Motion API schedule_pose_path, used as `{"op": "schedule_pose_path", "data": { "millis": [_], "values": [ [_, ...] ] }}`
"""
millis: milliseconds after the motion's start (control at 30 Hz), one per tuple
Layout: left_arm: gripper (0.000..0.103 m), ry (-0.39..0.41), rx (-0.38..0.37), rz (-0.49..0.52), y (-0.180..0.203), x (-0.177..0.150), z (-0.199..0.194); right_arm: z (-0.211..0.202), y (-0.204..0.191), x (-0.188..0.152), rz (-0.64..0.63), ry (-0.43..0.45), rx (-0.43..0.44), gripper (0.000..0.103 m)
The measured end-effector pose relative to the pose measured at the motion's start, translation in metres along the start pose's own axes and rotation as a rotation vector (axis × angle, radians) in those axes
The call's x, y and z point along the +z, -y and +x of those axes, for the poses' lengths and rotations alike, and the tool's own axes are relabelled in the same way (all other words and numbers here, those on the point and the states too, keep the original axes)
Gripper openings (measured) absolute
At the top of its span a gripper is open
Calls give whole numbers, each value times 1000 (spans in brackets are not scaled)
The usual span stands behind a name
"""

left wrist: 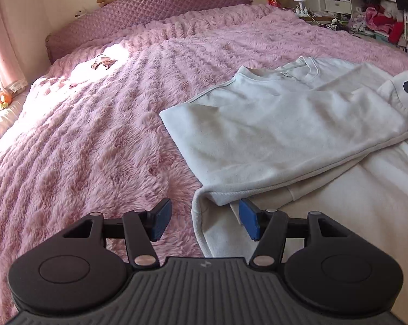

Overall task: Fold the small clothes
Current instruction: 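Grasp the sweatshirt hem with both tools, then fold the hem up toward the collar with both tools and release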

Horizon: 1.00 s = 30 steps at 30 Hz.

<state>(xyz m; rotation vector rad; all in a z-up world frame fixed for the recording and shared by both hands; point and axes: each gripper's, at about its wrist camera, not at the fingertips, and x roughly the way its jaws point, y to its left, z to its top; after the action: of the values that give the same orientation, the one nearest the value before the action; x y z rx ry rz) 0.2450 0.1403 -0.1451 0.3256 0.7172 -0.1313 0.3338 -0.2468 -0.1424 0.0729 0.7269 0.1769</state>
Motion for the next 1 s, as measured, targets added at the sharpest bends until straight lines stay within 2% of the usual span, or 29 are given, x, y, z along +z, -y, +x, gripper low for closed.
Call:
{"op": "schedule_pose_path", "data": {
  "millis": [100, 133, 200, 267, 333, 500, 567, 667, 767, 833, 900, 1000],
  "values": [
    [67, 5, -13, 42, -10, 0, -2, 0, 1, 1, 5, -4, -3, 0],
    [64, 4, -14, 52, -11, 1, -1, 1, 0, 0, 11, -6, -3, 0],
    [49, -19, -18, 70, -14, 3, 7, 2, -1, 1, 22, -7, -1, 0],
    [22, -39, -55, 72, -16, 4, 15, 3, -3, 0, 27, -7, -3, 0],
    [20, -39, -84, 81, -14, 6, 21, 2, -3, 0, 32, -9, -3, 0],
    [20, -38, -70, 144, -2, 8, 28, 1, -4, 2, 22, -14, -4, 0],
    [4, -39, -79, 132, -1, 8, 29, 0, -3, 2, 24, -6, -9, 0],
    [4, -6, -25, 68, -5, 6, 22, -8, 1, 4, 55, 21, -12, 0],
    [3, 27, -19, -74, -13, 2, 8, -27, 10, 7, 107, 74, -32, 0],
    [3, 31, 12, -91, -8, -4, 5, -34, 18, 6, 139, 73, -51, 0],
    [3, -14, 31, -113, -6, -9, 13, -30, 27, 0, 160, 50, -91, 0],
    [0, -83, 51, -199, -12, -19, 27, -4, 44, -16, 216, -28, -99, 0]
  ]
}}
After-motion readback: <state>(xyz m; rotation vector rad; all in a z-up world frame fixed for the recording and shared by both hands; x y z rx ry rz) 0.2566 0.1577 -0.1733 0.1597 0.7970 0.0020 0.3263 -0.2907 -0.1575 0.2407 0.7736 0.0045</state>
